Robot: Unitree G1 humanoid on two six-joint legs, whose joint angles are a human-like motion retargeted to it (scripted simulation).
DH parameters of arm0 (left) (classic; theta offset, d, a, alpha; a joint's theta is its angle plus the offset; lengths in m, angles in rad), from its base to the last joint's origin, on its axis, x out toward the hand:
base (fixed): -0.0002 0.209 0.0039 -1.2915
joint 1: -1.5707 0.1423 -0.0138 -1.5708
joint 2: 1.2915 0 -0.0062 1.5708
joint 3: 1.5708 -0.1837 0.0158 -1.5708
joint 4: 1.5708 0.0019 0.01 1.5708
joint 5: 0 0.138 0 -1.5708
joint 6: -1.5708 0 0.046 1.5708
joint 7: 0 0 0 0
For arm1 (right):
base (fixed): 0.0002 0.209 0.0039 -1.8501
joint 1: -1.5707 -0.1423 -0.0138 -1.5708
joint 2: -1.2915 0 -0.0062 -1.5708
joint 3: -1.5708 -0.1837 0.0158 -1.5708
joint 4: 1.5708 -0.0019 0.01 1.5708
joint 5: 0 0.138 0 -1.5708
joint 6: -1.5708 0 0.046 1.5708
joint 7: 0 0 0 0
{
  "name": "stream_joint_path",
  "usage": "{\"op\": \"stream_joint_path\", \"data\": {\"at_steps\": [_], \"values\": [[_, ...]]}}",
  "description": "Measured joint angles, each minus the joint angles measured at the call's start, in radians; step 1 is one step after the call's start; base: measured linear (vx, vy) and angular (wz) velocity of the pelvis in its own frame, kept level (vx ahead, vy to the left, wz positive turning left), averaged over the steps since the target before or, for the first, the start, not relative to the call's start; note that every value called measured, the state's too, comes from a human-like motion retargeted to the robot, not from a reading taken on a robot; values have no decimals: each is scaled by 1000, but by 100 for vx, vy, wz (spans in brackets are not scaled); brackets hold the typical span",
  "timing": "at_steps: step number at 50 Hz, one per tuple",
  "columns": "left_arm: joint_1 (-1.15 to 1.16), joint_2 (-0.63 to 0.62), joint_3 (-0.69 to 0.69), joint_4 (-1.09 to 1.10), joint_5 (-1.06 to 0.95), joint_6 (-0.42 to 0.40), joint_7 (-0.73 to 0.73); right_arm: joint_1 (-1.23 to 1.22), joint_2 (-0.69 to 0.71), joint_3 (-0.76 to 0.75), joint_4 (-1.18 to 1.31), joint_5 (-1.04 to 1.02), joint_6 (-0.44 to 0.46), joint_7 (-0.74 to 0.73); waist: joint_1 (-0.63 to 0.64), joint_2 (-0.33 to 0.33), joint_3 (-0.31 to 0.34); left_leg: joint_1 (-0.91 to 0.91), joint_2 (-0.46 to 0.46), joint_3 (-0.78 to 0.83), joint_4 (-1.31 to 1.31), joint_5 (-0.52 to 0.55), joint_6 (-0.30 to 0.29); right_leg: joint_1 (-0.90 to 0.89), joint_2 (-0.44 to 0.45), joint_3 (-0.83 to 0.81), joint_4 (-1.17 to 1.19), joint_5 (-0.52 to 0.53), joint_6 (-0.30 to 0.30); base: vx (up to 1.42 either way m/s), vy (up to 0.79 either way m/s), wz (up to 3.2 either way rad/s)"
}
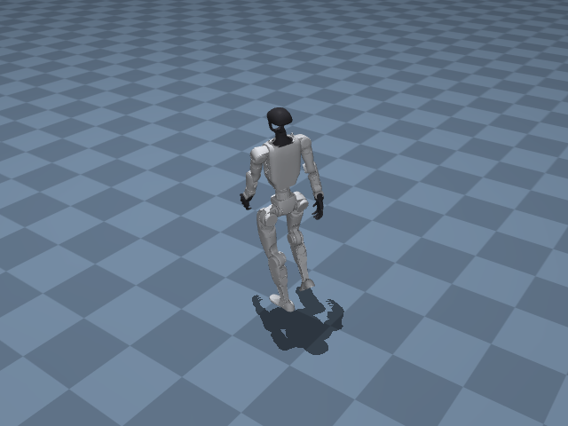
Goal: Upper body actions
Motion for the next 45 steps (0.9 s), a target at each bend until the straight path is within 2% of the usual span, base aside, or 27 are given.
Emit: {"op": "stream_joint_path", "data": {"at_steps": [2, 5, 8, 11, 15, 20, 27, 30, 33, 35, 37, 40, 43, 45], "values": [[39, -3, -2, 17, 8, 6, -2, -28, 4, 17, -36, -2, -7, 5, 16, -17, -15, -5, -25, 7, 5, -9, -5, 112, -1, -1, -195, -85, 43, -15, 0, -22], [88, 3, -9, 43, 17, 16, -6, -74, 11, 51, -86, -12, -15, 13, 62, -51, -24, -2, -61, 46, 12, -26, -16, 239, -29, -104, -412, -286, 44, -27, -6, -53], [119, 13, -22, 81, 27, 29, -3, -114, 20, 78, -118, -36, -16, 34, 119, -79, -31, 1, -72, 85, 15, -35, -33, 262, -24, -51, -515, -278, 76, -26, -8, -56], [119, 5, -60, 130, 25, 34, 7, -139, 24, 76, -155, -89, -19, 45, 152, -75, -37, -21, -55, 88, 18, -30, -50, 253, -25, -57, -551, -250, 97, -38, -12, -5], [88, -6, -93, 134, 30, 33, -8, -143, 27, 95, -188, -183, -51, 13, 102, -64, -15, -40, -44, 46, 11, -8, -66, 243, -8, -75, -554, -247, 75, -46, -18, 52], [33, -35, -65, 59, 62, 23, -29, -101, 9, 96, -96, -227, -37, -34, 73, -49, 22, -56, -23, 21, 1, 17, -94, 236, 3, -109, -551, -246, 59, -39, -14, 24], [111, -2, -111, -68, 102, 5, -48, 17, -28, 25, 64, -93, 9, -74, 109, -41, 57, -81, 1, 9, 96, 23, -134, 248, 2, -123, -531, -259, 21, -15, -8, 7], [214, 47, -106, -48, 128, 16, 14, 21, -28, 42, 64, -9, 19, -131, 151, -56, 83, -121, 9, 38, 229, 110, -138, 250, -19, -89, -507, -262, 2, -10, 1, -53], [332, 88, -83, 32, 130, 44, 24, -46, -22, 71, 64, 96, 32, -166, 191, -84, 124, -268, 22, 28, 523, 301, -103, 255, -73, -69, -486, -265, -1, -8, 5, -23], [396, 115, -63, 107, 118, 61, -23, -119, -13, 96, 64, 177, 37, -156, 256, -101, 163, -436, 5, -2, 779, 430, -25, 258, -102, -44, -476, -261, -4, -3, -4, -36], [463, 144, -25, 168, 110, 84, -85, -226, -5, 116, 64, 221, 45, -107, 325, -117, 195, -617, 30, 22, 1041, 360, -42, 256, -113, -38, -475, -251, -15, 2, -9, -41], [584, 175, 62, 191, 101, 122, -128, -435, 13, 95, 31, 190, 58, -28, 479, -157, 246, -903, 141, 131, 1350, 283, -28, 224, -122, 11, -476, -233, -40, -2, -17, -97], [698, 201, 98, 191, 73, 144, -134, -632, 34, 65, -104, 160, 55, 40, 629, -223, 323, -1164, 187, 189, 1496, 224, -75, 189, -175, 85, -468, -225, -52, -4, -16, -113], [764, 218, 118, 191, 89, 158, -122, -756, 39, 48, -197, 153, 44, 60, 709, -249, 376, -1263, 227, 243, 1522, 183, -75, 180, -201, 107, -448, -232, -71, 12, -12, -85]]}}
